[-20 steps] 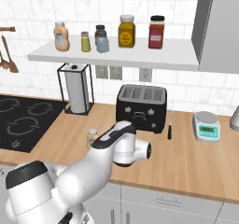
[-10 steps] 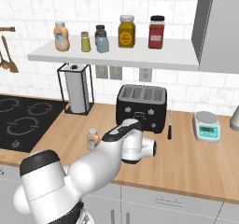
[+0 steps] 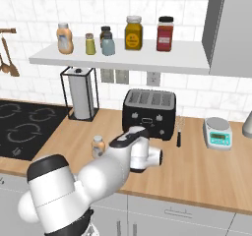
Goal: Put the shaker and condiment bottle from the counter next to their counterparts in the cabinet.
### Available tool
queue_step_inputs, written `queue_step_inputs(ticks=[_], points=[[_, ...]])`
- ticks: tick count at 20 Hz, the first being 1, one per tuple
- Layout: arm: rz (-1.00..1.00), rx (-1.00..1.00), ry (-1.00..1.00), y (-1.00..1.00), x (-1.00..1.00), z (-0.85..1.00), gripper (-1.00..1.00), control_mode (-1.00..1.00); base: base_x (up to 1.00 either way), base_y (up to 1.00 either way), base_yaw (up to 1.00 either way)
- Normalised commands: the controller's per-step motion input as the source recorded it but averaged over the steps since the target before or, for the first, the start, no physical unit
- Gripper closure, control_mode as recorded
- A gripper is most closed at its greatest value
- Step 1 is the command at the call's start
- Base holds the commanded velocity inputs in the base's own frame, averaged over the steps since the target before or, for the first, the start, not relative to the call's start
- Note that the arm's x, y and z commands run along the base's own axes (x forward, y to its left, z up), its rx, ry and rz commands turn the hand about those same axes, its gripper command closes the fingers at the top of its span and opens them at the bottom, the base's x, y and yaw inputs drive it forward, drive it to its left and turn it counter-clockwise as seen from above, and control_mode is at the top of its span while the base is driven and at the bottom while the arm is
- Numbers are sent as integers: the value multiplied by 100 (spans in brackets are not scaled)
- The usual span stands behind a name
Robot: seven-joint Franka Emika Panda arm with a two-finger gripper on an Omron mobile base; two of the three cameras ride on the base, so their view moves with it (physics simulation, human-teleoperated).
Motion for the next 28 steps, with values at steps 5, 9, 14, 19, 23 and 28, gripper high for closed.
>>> queue_step_inputs(ticks=[5,9,14,19,23,28], points=[[0,0,0,10,3,-1,-100,-100,0,0,0],[0,0,0,6,9,-4,-100,-100,0,0,0],[0,0,0,1,8,0,-100,-100,0,0,0],[0,0,0,0,10,-2,-100,-100,0,0,0],[0,0,0,0,7,-3,-100,-100,0,0,0],[0,1,0,0,8,-6,-100,-100,0,0,0]])
